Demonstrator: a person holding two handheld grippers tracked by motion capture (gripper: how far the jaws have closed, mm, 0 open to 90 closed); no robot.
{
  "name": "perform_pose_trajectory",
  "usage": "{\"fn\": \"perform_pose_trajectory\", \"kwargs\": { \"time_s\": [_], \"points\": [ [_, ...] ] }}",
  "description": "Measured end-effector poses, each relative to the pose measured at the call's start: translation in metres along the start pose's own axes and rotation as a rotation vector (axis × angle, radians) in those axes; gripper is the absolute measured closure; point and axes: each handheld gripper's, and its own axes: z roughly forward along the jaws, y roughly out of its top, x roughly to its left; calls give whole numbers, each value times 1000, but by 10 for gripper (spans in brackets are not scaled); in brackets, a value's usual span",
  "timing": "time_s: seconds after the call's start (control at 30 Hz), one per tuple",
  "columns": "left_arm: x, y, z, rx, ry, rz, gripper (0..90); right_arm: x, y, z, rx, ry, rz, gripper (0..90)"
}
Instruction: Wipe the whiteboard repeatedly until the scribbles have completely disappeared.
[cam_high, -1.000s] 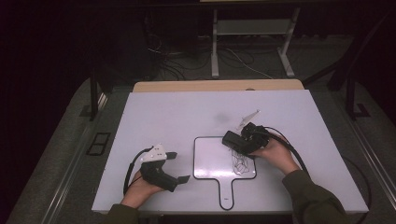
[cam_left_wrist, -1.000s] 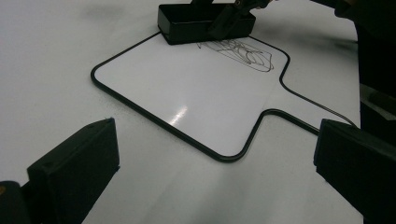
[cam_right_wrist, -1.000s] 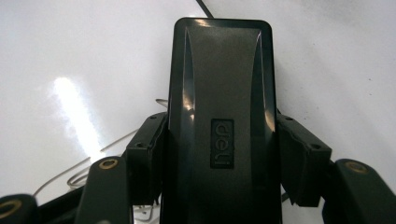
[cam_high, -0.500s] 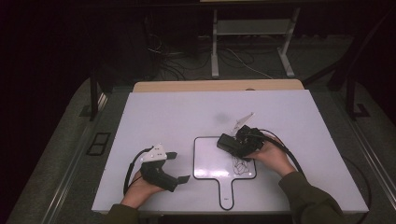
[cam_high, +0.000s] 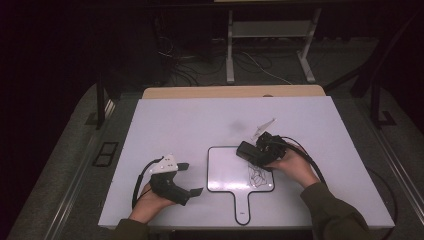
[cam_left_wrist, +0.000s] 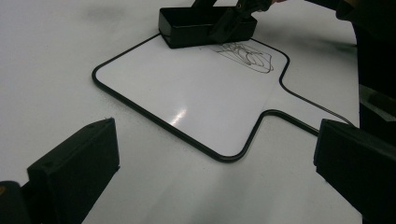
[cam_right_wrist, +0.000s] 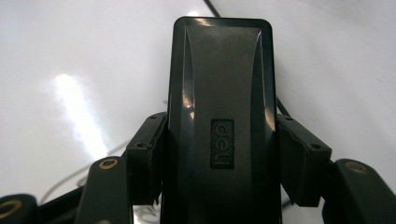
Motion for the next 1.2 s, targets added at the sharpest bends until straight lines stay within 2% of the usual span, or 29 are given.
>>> {"fn": "perform_pose_trajectory", "kwargs": {
  "time_s": [0.23,0.3,0.47,0.53,0.97,1.2],
  "points": [
    [0,0,0,3,1,1,0,-14,-9,-6,13,-37,40,386],
    [0,0,0,5,0,2,0,-16,-10,-7,16,-49,59,386],
    [0,0,0,4,0,0,0,-17,-11,-8,24,-60,67,386],
    [0,0,0,1,0,0,0,-15,-10,-8,27,-60,51,387],
    [0,1,1,8,1,5,0,-5,3,1,13,-21,22,386],
    [0,0,1,8,1,2,0,6,13,7,8,0,-11,386]
  ]
}}
